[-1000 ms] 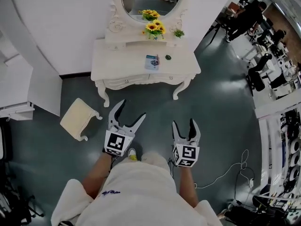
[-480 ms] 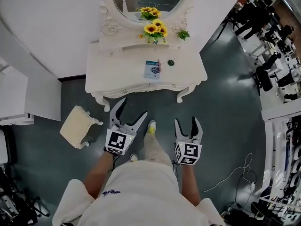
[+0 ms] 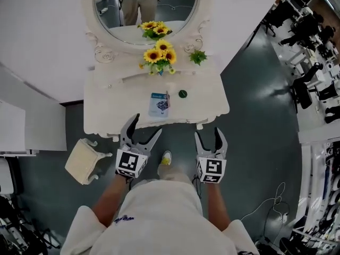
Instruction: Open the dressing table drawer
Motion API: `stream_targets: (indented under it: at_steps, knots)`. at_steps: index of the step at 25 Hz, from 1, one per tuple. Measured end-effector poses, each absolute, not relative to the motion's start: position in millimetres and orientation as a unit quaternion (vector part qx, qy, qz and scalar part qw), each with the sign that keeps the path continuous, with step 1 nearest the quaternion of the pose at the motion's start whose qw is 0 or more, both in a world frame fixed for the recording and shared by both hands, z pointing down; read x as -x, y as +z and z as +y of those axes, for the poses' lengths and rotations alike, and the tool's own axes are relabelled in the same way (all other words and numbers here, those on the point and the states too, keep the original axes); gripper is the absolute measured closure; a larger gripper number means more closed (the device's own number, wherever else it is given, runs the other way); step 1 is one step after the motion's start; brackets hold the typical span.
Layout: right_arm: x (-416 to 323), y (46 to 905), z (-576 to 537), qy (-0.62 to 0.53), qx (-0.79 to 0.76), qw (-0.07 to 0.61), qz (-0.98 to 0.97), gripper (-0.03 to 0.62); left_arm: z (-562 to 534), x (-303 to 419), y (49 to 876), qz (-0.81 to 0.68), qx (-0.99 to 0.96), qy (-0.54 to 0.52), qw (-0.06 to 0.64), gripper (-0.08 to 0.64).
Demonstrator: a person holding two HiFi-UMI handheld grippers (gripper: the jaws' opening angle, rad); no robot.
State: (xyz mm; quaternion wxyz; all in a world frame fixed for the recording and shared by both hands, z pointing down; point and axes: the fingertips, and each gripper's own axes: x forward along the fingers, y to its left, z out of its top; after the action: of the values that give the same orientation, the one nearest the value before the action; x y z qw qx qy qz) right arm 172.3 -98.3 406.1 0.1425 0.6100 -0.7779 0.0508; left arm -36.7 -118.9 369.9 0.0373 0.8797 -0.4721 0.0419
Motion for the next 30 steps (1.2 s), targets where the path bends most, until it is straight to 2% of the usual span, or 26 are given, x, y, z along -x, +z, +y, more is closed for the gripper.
stream_targets:
  at_steps: [10, 16, 21, 30]
  knots:
    - [-197.2, 423.2, -199.7, 0.066, -0.59, 0.151, -0.79, 0.281, -208.4, 26.0, 411.5, -0.496, -0.863, 0.074, 0.059, 0.202]
    - [-211.1, 462.4, -232.0, 0.113, -0.6, 0.164, -0.774, 0.281, -226.2, 10.7, 460.1, -0.478, -0.868, 0.095, 0.096, 0.202]
    - [-209.0, 467.8, -266.2, 0.098, -0.61, 0.162, -0.77, 0.281, -252.0, -0.4, 473.0, -0.457, -0.877, 0.09, 0.115, 0.202]
    - [-191.2, 513.9, -324.1, 0.085, -0.608, 0.154, -0.774, 0.288, -312.6, -24.2, 497.2, -0.424, -0.897, 0.065, 0.108, 0.202]
